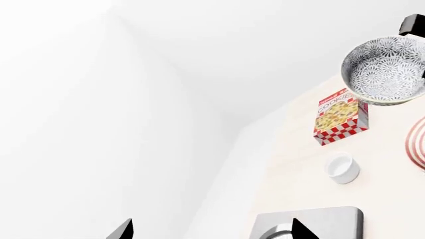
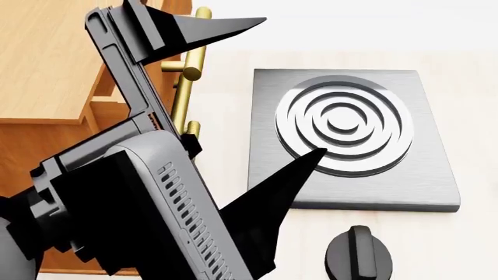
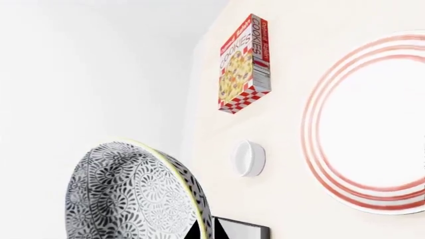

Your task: Pick the akita bowl on the wooden cabinet and place it on the plate.

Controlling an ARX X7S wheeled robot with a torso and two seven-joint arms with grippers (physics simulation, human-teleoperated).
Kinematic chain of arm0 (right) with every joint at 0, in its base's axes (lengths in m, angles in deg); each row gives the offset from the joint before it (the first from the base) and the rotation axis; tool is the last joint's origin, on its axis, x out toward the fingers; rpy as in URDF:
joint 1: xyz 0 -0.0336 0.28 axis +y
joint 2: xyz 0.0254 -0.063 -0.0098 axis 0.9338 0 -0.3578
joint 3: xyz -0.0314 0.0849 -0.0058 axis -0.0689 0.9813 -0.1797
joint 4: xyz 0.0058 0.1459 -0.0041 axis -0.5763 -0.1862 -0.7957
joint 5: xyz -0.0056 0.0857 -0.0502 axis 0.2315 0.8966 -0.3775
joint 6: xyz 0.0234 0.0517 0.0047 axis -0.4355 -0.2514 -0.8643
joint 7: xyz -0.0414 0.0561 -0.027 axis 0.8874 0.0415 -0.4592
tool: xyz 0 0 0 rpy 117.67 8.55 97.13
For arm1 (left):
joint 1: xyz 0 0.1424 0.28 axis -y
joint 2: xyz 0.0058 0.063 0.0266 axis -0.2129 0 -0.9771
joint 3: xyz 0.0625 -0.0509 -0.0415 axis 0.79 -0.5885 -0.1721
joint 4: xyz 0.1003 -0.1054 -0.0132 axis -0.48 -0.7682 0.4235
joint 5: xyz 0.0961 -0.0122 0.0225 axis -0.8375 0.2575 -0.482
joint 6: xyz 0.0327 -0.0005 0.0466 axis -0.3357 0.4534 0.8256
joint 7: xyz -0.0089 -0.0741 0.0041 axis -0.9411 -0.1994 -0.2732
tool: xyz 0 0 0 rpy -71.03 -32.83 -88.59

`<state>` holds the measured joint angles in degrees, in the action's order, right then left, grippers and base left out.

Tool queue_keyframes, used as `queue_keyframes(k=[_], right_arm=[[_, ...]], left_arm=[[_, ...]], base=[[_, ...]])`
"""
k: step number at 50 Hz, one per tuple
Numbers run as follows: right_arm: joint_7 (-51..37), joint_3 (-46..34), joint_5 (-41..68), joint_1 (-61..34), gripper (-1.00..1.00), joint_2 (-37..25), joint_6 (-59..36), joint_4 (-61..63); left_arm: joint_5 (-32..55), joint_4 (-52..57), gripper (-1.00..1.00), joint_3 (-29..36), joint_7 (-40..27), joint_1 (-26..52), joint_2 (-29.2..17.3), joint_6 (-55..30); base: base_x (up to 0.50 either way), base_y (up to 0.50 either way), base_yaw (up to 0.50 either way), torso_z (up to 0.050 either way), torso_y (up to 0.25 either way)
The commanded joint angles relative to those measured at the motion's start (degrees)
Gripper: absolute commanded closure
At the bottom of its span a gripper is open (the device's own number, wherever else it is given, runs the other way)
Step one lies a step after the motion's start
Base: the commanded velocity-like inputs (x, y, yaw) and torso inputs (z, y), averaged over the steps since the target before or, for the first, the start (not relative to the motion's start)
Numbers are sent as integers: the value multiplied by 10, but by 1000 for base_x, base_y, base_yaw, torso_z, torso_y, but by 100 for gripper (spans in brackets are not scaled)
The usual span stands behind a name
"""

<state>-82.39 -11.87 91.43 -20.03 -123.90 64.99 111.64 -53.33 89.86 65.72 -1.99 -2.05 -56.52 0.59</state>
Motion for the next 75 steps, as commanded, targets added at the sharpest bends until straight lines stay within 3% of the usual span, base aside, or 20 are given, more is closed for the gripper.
queue_keyframes(k=[1,45,75], right_arm=[[-15,24,9,-21,100,-24,-13,-23],[42,29,57,-30,100,-22,-37,-134],[94,7,80,-29,100,22,-51,-253]], left_arm=[[0,-4,-100,2,-2,-3,-2,4],[3,-10,-100,11,-6,-7,-5,16],[4,-13,-100,14,-12,-14,-11,25]], base=[[0,0,0,0,0],[0,0,0,0,0],[0,0,0,0,0]])
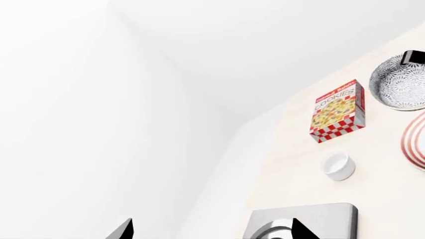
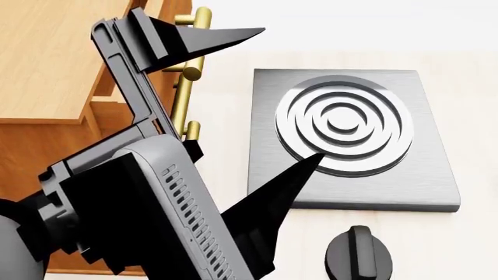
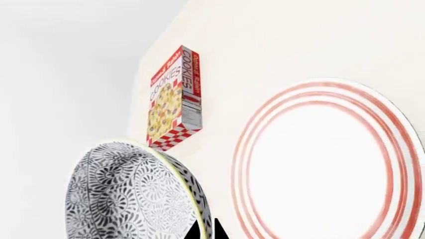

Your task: Pick the akita bowl on the wooden cabinet and place it on the plate.

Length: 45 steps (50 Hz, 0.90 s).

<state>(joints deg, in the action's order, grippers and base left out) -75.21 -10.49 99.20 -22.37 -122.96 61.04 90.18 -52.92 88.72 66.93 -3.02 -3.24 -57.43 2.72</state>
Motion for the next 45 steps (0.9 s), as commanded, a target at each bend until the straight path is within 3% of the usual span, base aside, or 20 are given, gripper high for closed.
queue_keyframes(k=[1,45], right_arm=[[23,-8,4,-7,100,13,-13,-42],[83,-39,39,-63,100,41,-57,-187]], left_arm=[[0,-2,-100,2,-1,-2,-1,4],[2,-8,-100,8,-7,-6,-5,16]], base=[[0,0,0,0,10],[0,0,0,0,0]])
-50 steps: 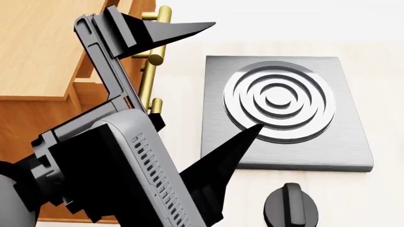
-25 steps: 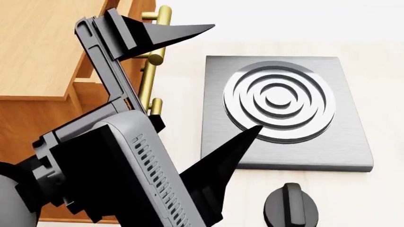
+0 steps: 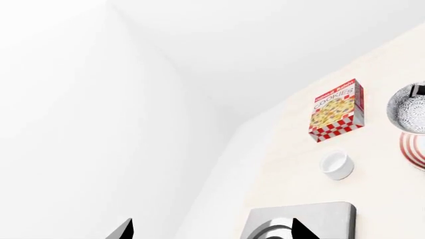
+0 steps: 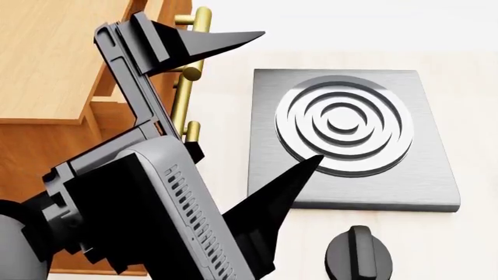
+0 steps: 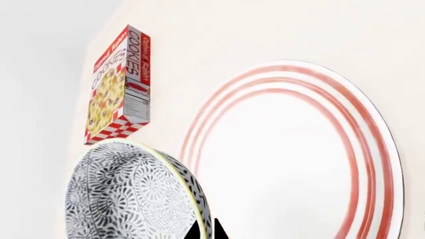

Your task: Pick the akita bowl on the wooden cabinet and place it on the plate.

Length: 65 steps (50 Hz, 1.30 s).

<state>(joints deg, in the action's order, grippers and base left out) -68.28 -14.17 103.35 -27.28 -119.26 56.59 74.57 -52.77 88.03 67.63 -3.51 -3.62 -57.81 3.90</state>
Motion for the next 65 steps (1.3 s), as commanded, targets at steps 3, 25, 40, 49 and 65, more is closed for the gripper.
queue_keyframes(k=[3,25,40,49,65], right_arm=[[15,-3,-4,-14,100,5,-13,-34],[38,-5,6,-13,100,22,-19,-79],[41,0,8,-14,100,25,-20,-81],[43,1,9,-14,100,26,-21,-83],[47,7,8,-7,100,31,-18,-87]], left_arm=[[0,-2,-100,1,-2,-3,-2,5],[3,-4,-100,1,-4,-5,-5,9],[4,-5,-100,2,-6,-7,-7,12],[4,-6,-100,3,-7,-8,-9,15],[6,-5,-100,3,-9,-10,-11,15]], base=[[0,0,0,0,0],[0,0,0,0,0],[0,0,0,0,0],[0,0,0,0,0],[0,0,0,1,1]])
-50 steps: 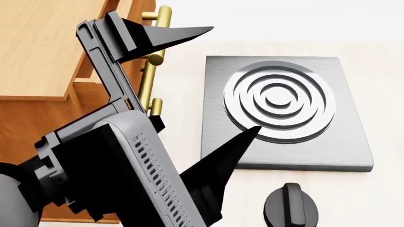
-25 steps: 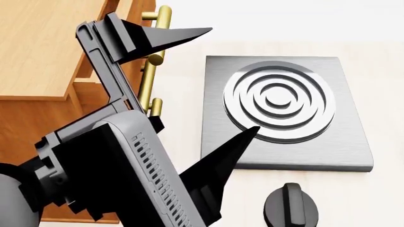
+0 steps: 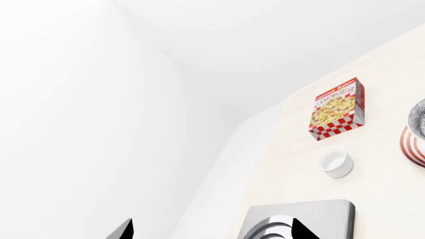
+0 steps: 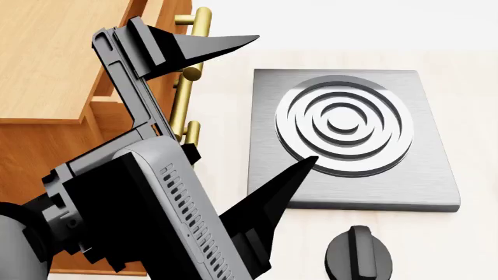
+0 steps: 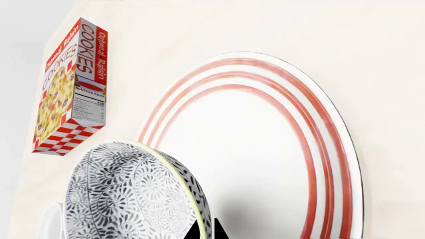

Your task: Pick the akita bowl on the wooden cabinet and place it on the plate.

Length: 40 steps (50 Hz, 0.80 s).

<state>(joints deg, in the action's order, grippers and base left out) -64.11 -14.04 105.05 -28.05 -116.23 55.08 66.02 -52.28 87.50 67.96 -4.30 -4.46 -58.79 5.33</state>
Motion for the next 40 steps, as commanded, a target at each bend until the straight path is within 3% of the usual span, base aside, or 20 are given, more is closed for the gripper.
queue_keyframes(k=[1,9,10,40], right_arm=[[5,6,-9,1,100,0,-3,-2],[7,5,-15,3,100,-1,-4,-1],[7,5,-15,3,-100,-1,-4,-1],[8,9,-22,6,-100,-4,-9,15]], left_arm=[[0,0,-100,2,-2,-1,-2,1],[0,-1,-100,3,-2,-3,-3,4],[1,-1,-100,2,-2,-4,-3,5],[4,-4,-100,1,-5,-2,-5,6]], base=[[0,0,0,0,0],[0,0,0,0,0],[0,0,0,0,0],[0,0,0,0,0]])
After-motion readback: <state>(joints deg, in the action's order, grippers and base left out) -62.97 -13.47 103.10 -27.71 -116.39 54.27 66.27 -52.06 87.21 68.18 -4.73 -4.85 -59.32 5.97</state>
